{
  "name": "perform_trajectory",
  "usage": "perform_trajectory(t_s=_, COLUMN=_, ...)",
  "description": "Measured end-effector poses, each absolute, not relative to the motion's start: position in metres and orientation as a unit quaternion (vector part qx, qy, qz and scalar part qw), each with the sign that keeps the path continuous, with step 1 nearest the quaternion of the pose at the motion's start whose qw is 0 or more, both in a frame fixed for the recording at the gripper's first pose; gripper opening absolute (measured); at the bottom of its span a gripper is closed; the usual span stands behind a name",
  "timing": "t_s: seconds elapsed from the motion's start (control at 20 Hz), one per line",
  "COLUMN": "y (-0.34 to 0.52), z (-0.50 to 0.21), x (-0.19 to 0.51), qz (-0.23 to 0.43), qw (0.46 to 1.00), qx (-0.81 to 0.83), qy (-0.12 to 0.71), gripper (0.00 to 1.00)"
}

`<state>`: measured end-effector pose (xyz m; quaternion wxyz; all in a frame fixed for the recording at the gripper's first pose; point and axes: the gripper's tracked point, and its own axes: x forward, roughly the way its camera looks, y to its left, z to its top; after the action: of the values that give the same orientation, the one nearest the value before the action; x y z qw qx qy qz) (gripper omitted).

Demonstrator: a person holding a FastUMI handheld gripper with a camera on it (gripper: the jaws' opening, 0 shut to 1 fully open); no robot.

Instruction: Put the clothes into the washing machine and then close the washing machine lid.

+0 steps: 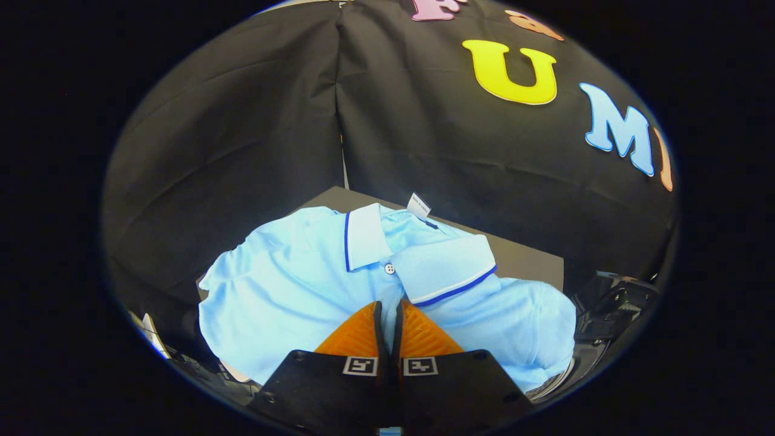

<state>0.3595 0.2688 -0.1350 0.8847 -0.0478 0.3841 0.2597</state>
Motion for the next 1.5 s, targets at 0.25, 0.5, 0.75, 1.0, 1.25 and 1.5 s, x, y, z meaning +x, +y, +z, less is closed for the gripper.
perform_trajectory(t_s=0.25, y=0.268, z=-0.105, x=0.350, qz=0.287, qw=0.899, qx=-0.028, qy=0.329, gripper=0.02)
perform_trajectory(t_s=0.5, y=0.259, z=-0.074, x=0.334, qz=0.301, qw=0.903, qx=0.008, qy=0.307, gripper=0.02)
perform_trajectory(t_s=0.75, y=0.235, z=-0.050, x=0.329, qz=0.300, qw=0.912, qx=0.023, qy=0.278, gripper=0.01)
perform_trajectory(t_s=1.0, y=0.206, z=-0.027, x=0.328, qz=0.291, qw=0.920, qx=0.038, qy=0.259, gripper=0.01)
perform_trajectory(t_s=1.25, y=0.164, z=-0.008, x=0.332, qz=0.264, qw=0.934, qx=0.051, qy=0.237, gripper=0.01)
perform_trajectory(t_s=1.5, y=0.117, z=0.003, x=0.337, qz=0.232, qw=0.945, qx=0.051, qy=0.226, gripper=0.01)
